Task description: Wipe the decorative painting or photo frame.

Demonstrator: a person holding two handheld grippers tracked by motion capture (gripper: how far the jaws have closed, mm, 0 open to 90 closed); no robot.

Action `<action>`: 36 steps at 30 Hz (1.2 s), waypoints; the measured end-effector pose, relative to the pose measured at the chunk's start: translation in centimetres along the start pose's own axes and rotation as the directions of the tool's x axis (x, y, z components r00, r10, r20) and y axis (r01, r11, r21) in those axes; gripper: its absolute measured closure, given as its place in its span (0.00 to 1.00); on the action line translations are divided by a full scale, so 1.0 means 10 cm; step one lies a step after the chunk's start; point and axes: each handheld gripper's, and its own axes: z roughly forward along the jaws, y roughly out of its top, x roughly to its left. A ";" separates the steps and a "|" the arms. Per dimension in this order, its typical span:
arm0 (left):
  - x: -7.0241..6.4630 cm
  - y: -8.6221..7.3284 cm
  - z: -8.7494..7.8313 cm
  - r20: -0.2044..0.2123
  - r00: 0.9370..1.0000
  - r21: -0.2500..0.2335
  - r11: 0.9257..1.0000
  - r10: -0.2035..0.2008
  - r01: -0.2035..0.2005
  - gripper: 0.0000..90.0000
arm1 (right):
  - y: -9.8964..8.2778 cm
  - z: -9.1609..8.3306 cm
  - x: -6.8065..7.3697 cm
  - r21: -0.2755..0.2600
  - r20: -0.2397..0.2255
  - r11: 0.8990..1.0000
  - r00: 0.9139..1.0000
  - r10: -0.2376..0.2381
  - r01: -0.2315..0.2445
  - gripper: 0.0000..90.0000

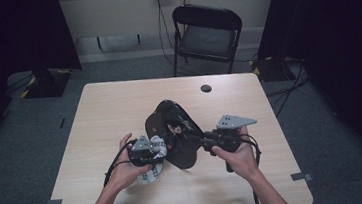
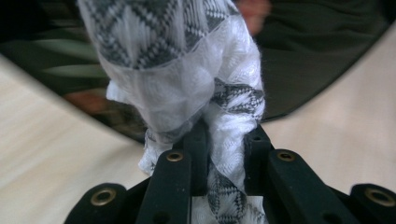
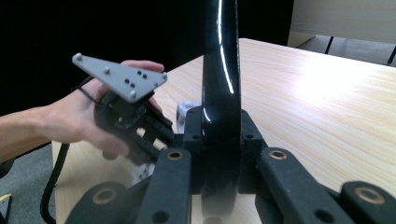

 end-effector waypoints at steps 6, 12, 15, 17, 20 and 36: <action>-0.04 0.03 0.04 0.044 0.999 -0.008 1.000 0.014 -0.014 0.86 | 0.00 0.00 0.00 0.001 0.002 1.000 1.000 -0.001 0.001 0.89; 0.10 0.00 -0.04 -0.008 1.000 -0.030 0.999 -0.028 0.028 0.86 | 0.00 -0.01 -0.01 -0.001 0.004 1.000 1.000 0.001 -0.001 0.89; 0.20 -0.04 -0.10 -0.073 0.995 -0.041 0.997 -0.066 0.063 0.86 | 0.00 0.00 -0.01 -0.001 0.005 1.000 1.000 0.001 -0.001 0.89; 0.24 -0.06 -0.13 -0.095 0.991 -0.052 0.995 -0.094 0.089 0.86 | 0.00 0.00 0.00 -0.001 0.005 1.000 1.000 -0.001 0.001 0.89; 0.27 -0.06 -0.18 -0.085 0.990 -0.083 0.991 -0.117 0.110 0.86 | 0.00 0.00 0.00 -0.001 0.007 1.000 1.000 -0.005 0.005 0.89; -0.12 0.36 -0.24 0.024 1.000 -0.189 0.982 0.012 -0.007 0.86 | 0.00 0.00 -0.01 -0.002 0.007 1.000 1.000 -0.004 0.004 0.89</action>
